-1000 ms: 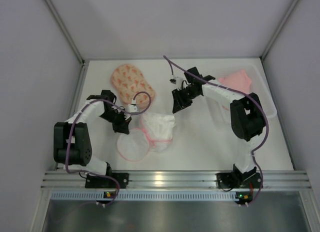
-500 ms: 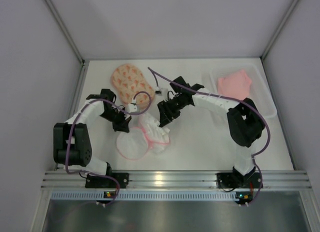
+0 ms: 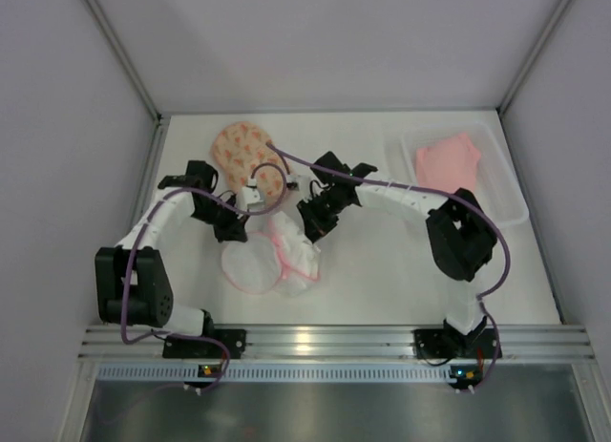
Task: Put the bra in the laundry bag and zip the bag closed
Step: Adjust the bra in the laundry bag.
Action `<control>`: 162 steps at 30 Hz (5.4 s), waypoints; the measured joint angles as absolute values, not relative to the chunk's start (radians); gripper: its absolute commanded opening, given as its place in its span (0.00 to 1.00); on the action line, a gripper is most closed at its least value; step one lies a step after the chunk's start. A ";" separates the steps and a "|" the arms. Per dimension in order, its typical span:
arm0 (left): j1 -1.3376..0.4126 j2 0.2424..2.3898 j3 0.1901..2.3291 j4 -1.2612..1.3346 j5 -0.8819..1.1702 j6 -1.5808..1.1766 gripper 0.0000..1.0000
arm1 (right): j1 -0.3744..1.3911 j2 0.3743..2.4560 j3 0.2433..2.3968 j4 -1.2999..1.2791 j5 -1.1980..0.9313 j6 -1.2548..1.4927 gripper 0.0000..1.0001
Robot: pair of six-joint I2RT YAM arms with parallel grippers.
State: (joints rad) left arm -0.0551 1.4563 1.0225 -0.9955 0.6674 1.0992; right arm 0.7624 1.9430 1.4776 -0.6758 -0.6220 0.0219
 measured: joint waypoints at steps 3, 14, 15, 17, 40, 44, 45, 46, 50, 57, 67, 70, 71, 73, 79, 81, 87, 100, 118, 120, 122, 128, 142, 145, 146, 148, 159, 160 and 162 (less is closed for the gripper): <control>-0.055 1.440 1.115 -1.035 0.701 1.038 0.00 | 0.757 1.843 1.478 -0.689 -0.528 0.009 0.00; -0.055 1.297 1.229 -1.191 0.989 0.884 0.00 | 0.837 1.669 1.498 -0.657 -0.408 0.019 0.00; -0.055 1.284 1.229 -1.196 1.005 0.881 0.00 | 0.849 1.690 1.498 -0.649 -0.403 0.022 0.00; -0.058 1.267 1.229 -1.206 1.023 0.880 0.00 | 0.863 1.742 1.499 -0.631 -0.393 0.025 0.00; -0.091 1.125 1.237 -1.243 1.046 0.972 0.00 | 0.775 1.747 1.459 -0.515 -0.522 0.109 0.57; -0.105 1.253 1.293 -1.253 1.060 1.014 0.00 | 0.671 1.623 1.468 -0.561 -0.544 0.060 0.76; -0.119 1.309 1.329 -1.253 1.059 1.026 0.00 | 0.647 1.601 1.468 -0.573 -0.548 0.052 0.76; -0.131 1.349 1.359 -1.249 1.061 1.036 0.00 | 0.622 1.583 1.468 -0.585 -0.551 0.046 0.75; -0.215 1.503 1.494 -1.246 1.062 1.088 0.00 | 0.512 1.555 1.466 -0.623 -0.567 0.030 0.70; -0.265 1.450 1.438 -1.216 1.015 1.232 0.02 | 0.316 1.599 1.385 -0.674 -0.575 -0.009 0.58; -0.163 1.373 0.984 -1.238 0.827 1.420 0.54 | 0.349 1.714 1.222 -0.645 -0.567 0.027 0.36; -0.104 1.394 0.988 -1.229 0.810 1.431 0.66 | 0.396 1.722 1.196 -0.579 -0.609 0.065 0.37; -0.093 1.399 1.000 -1.230 0.810 1.430 0.67 | 0.415 1.722 1.185 -0.552 -0.624 0.080 0.37; -0.083 1.406 1.056 -1.232 0.818 1.403 0.65 | 0.456 1.722 1.171 -0.497 -0.646 0.109 0.38; -0.144 1.441 1.317 -1.120 0.824 1.081 0.65 | 0.566 1.722 1.166 -0.394 -0.681 0.161 0.38; -0.221 1.455 1.338 -1.053 0.773 0.960 0.64 | 0.584 1.722 1.166 -0.381 -0.688 0.169 0.37; -0.350 1.526 1.297 -0.929 0.646 0.639 0.59 | 0.596 1.720 1.164 -0.358 -0.712 0.196 0.37; -0.414 1.525 1.186 -0.771 0.423 0.342 0.59 | 0.615 1.619 1.092 -0.275 -0.752 0.276 0.40; -0.471 1.525 1.243 -0.721 0.332 0.314 0.64 | 0.524 1.453 1.043 -0.221 -0.752 0.324 0.41; -0.496 1.525 1.249 -0.716 0.311 0.319 0.64 | 0.507 1.442 1.030 -0.223 -0.742 0.326 0.41; -0.524 1.525 1.253 -0.714 0.288 0.325 0.62 | 0.494 1.440 1.018 -0.228 -0.727 0.323 0.40; -0.576 1.534 1.261 -0.710 0.216 0.347 0.60 | 0.481 1.443 0.994 -0.249 -0.692 0.310 0.40; -0.589 1.634 1.283 -0.683 0.155 0.353 0.00 | 0.481 1.502 0.802 0.011 -0.683 0.424 0.36; -0.583 1.634 1.283 -0.677 0.191 0.339 0.00 | 0.487 1.529 0.786 0.097 -0.682 0.477 0.34; -0.581 1.632 1.283 -0.674 0.204 0.334 0.00 | 0.492 1.542 0.788 0.133 -0.682 0.492 0.34; -0.576 1.628 1.283 -0.667 0.237 0.318 0.00 | 0.505 1.568 0.797 0.175 -0.674 0.509 0.34; -0.397 1.603 1.283 -0.574 0.517 0.028 0.00 | 0.651 1.699 0.864 0.334 -0.620 0.662 0.33; -0.379 1.600 1.281 -0.557 0.545 -0.004 0.00 | 0.658 1.705 0.868 0.339 -0.616 0.677 0.32; -0.338 1.588 1.262 -0.499 0.611 -0.088 0.00 | 0.668 1.713 0.883 0.345 -0.605 0.709 0.27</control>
